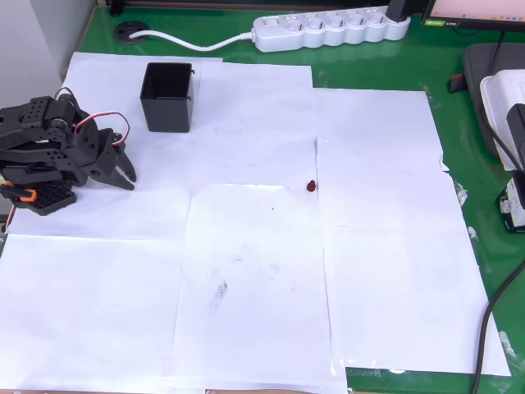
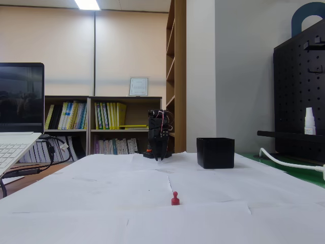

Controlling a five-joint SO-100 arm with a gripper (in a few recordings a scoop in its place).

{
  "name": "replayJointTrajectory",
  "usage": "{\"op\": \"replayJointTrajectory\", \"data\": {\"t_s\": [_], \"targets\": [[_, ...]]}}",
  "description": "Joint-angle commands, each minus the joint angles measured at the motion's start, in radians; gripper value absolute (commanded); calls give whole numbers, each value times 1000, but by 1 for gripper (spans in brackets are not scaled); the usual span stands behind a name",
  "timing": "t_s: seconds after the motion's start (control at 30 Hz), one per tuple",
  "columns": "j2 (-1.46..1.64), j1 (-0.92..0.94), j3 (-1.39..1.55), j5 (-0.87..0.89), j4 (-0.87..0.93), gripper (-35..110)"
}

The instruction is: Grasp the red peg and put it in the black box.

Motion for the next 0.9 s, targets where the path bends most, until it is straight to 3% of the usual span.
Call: {"op": "replayJointTrajectory", "data": {"t_s": [0.0,0.4,0.6,0.87], "targets": [[-11,195,15,-209,84,2],[-11,184,15,-184,86,0],[-11,107,15,-78,-163,0],[198,20,132,-86,-472,0]]}}
